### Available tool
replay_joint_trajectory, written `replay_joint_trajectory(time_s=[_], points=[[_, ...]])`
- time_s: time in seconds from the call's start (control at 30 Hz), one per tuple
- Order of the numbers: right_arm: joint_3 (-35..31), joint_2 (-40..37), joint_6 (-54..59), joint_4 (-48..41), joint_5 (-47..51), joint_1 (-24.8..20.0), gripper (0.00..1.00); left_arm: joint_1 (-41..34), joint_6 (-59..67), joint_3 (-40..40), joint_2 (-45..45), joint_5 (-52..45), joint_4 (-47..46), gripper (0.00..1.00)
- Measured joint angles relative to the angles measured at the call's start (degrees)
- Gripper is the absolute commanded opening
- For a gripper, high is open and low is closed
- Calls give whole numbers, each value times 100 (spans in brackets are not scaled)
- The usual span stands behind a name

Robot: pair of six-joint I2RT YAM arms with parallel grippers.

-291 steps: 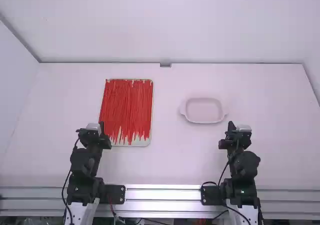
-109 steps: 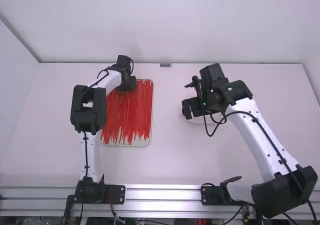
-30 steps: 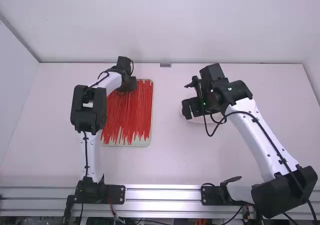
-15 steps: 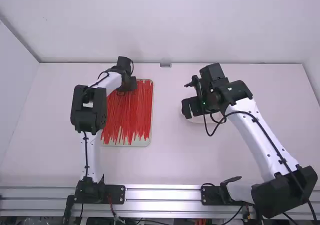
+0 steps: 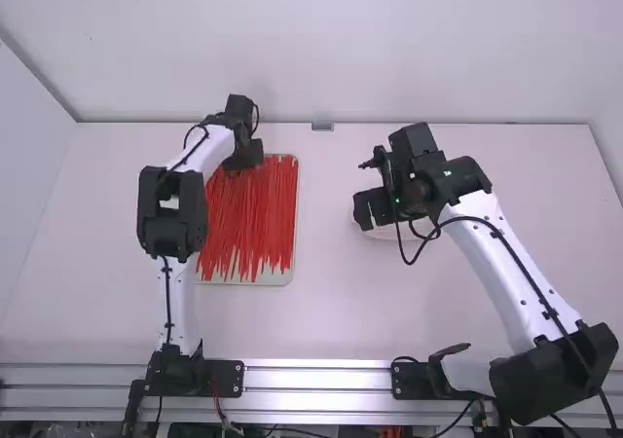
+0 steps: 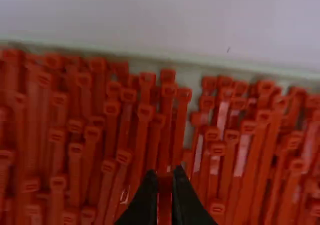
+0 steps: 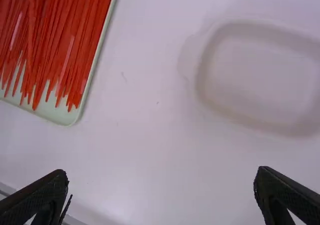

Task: Fasten the cable tie

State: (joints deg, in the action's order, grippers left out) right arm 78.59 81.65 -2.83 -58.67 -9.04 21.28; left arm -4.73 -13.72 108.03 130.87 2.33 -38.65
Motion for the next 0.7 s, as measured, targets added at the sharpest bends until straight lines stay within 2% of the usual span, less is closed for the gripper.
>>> replay_joint_trajectory(time_s=[0.23, 0.47, 0.63, 0.7], points=[[0, 0, 2, 131, 0, 15, 100, -70, 0, 219, -702, 98, -505, 2], [0, 0, 4, 321, 4, 26, 100, -144, 0, 203, -2225, 337, -992, 2], [0, 0, 7, 520, 2, 26, 100, -254, -26, -293, -3241, 651, -1049, 2], [0, 0, 24, 629, -2, 26, 99, -363, -85, -857, -3779, 813, -942, 2]])
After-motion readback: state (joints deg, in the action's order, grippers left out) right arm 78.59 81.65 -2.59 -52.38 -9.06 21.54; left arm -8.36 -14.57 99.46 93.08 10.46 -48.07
